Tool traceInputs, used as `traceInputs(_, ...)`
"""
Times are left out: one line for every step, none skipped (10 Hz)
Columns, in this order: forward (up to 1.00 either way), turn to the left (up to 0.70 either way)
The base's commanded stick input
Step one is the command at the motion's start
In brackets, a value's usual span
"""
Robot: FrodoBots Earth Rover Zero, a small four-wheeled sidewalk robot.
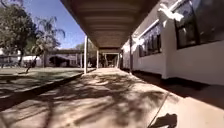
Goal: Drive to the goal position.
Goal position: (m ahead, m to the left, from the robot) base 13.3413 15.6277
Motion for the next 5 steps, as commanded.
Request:
traceInputs(0.70,0.00)
traceInputs(0.70,0.00)
traceInputs(0.70,0.00)
traceInputs(0.70,0.00)
traceInputs(0.70,0.00)
